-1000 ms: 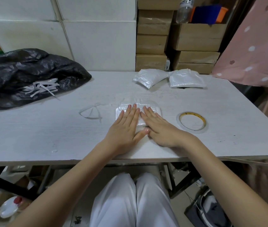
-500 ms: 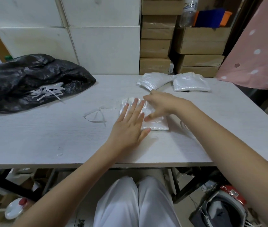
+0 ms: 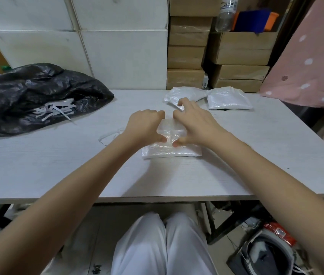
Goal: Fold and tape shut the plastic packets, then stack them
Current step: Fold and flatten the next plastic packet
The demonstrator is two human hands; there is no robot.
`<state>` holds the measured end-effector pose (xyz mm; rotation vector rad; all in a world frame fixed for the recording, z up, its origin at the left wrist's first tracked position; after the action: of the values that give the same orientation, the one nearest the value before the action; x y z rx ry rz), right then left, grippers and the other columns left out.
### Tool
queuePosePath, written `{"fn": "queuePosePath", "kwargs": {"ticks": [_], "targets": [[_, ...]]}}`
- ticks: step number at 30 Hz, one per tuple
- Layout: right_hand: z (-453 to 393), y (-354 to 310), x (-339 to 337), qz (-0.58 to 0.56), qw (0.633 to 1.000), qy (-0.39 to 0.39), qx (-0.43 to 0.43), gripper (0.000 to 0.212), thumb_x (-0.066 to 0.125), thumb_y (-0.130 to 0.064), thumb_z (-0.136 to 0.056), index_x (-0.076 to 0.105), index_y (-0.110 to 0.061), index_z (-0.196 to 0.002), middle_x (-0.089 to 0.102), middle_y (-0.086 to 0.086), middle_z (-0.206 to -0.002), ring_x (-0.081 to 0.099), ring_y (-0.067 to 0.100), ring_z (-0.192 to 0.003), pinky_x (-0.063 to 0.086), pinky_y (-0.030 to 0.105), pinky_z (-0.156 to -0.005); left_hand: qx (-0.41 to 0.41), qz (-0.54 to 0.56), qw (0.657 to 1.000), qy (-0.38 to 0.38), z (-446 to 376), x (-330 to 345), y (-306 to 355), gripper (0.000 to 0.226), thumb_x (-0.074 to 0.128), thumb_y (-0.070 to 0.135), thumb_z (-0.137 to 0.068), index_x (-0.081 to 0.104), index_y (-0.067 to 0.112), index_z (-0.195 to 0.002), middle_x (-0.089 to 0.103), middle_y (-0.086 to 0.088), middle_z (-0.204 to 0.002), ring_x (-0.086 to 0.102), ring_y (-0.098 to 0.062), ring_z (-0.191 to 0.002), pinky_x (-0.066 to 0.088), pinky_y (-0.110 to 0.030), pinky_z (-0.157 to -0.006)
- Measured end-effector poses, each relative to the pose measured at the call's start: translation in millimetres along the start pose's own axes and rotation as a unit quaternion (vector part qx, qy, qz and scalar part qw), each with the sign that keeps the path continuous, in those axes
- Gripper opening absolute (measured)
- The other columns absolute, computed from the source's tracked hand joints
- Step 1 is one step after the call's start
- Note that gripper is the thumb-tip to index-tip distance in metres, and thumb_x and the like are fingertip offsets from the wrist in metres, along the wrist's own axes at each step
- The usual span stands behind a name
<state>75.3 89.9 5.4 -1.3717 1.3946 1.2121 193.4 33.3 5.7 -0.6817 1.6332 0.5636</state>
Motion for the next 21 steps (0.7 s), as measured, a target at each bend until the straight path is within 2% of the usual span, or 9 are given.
{"fn": "queuePosePath", "kwargs": {"ticks": [4,6,8,10,12,13,15,17,21], "targets": [[11.0,-9.9,-0.5,0.051,0.998,0.013,0.031,0.058,0.066,-0.048,-0.078,0.042,-0.012,-0.117,0.061,0.008,-0.108,0.053,0.030,-0.100,0.029,0.032,-0.065,-0.002,-0.067,0.996,0.066,10.9,-0.6,7.9,0.045,0.070,0.044,-0.077,0.051,0.012,-0.101,0.068,-0.007,-0.084,0.059,-0.028,-0.075,0.023,-0.028,-0.057],[20.4,-11.9,3.3,0.042,0.997,0.018,0.054,0.052,0.059,-0.043,-0.085,0.041,-0.013,-0.124,0.064,0.008,-0.105,0.057,0.031,-0.097,0.031,0.033,-0.066,0.023,-0.120,0.988,0.098,23.2,2.7,11.3,0.047,0.086,0.039,-0.054,0.057,0.013,-0.081,0.062,0.000,-0.054,0.056,-0.022,-0.048,0.017,-0.023,-0.049],[29.3,-9.0,10.5,0.010,0.997,0.020,0.068,0.051,0.055,-0.036,-0.088,0.039,-0.014,-0.130,0.064,0.008,-0.108,0.056,0.031,-0.100,0.038,0.034,-0.071,0.055,-0.121,0.985,0.112,34.2,12.0,12.1,0.044,0.090,0.022,-0.041,0.058,0.014,-0.070,0.052,0.002,-0.042,0.049,-0.022,-0.036,0.020,-0.022,-0.047],[38.4,-4.5,15.9,-0.038,0.997,0.038,0.061,0.044,0.055,-0.027,-0.088,0.045,-0.013,-0.128,0.063,0.007,-0.109,0.055,0.030,-0.102,0.044,0.036,-0.073,0.068,-0.095,0.985,0.125,45.8,26.8,8.3,0.040,0.086,0.009,-0.045,0.060,0.013,-0.076,0.055,0.002,-0.050,0.052,-0.022,-0.041,0.026,-0.023,-0.044],[47.6,-2.6,18.9,-0.053,0.995,0.078,0.014,0.026,0.061,-0.014,-0.081,0.061,-0.009,-0.106,0.066,0.006,-0.094,0.059,0.030,-0.090,0.043,0.032,-0.061,0.072,-0.045,0.987,0.138,60.9,29.5,6.2,0.047,0.084,0.005,-0.055,0.064,0.010,-0.097,0.068,-0.002,-0.070,0.063,-0.023,-0.056,0.040,-0.024,-0.047],[52.1,-2.5,20.1,-0.048,0.994,0.102,-0.012,0.016,0.066,-0.009,-0.074,0.064,-0.008,-0.090,0.065,0.006,-0.082,0.060,0.029,-0.079,0.040,0.028,-0.054,0.074,-0.009,0.988,0.137,67.7,29.5,6.3,0.055,0.080,0.004,-0.063,0.060,0.007,-0.114,0.072,-0.007,-0.086,0.067,-0.025,-0.070,0.047,-0.026,-0.054],[59.9,-1.7,23.1,-0.048,0.990,0.126,-0.041,0.006,0.065,-0.007,-0.070,0.063,-0.008,-0.076,0.062,0.004,-0.073,0.059,0.027,-0.069,0.036,0.024,-0.047,0.065,0.070,0.992,0.085,76.3,30.4,5.3,0.067,0.063,0.010,-0.086,0.031,0.008,-0.144,0.063,-0.013,-0.121,0.060,-0.029,-0.109,0.048,-0.032,-0.084],[65.3,-0.3,25.5,-0.058,0.988,0.135,-0.052,0.014,0.050,-0.015,-0.077,0.063,-0.009,-0.078,0.063,0.002,-0.077,0.059,0.026,-0.072,0.039,0.024,-0.046,0.068,0.099,0.992,0.036,79.9,37.5,0.9,0.063,0.054,0.020,-0.094,0.022,0.013,-0.147,0.045,-0.013,-0.143,0.042,-0.028,-0.132,0.036,-0.034,-0.105],[74.2,-1.0,28.1,-0.084,0.986,0.124,-0.075,0.021,0.050,-0.018,-0.082,0.067,-0.007,-0.087,0.066,0.004,-0.088,0.060,0.025,-0.079,0.049,0.031,-0.049,0.113,0.076,0.989,0.054,79.1,49.6,-5.6,0.036,0.063,0.018,-0.086,0.059,0.011,-0.121,0.056,-0.018,-0.131,0.055,-0.036,-0.119,0.051,-0.048,-0.089]]}}
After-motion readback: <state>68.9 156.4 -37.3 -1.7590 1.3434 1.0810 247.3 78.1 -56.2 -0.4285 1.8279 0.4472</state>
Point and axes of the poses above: each hand's wrist, its own z-axis away from the middle knuckle, its own x-axis out of the palm, y = z × x, the point moved 4 cm from there along -z, towards the middle knuckle
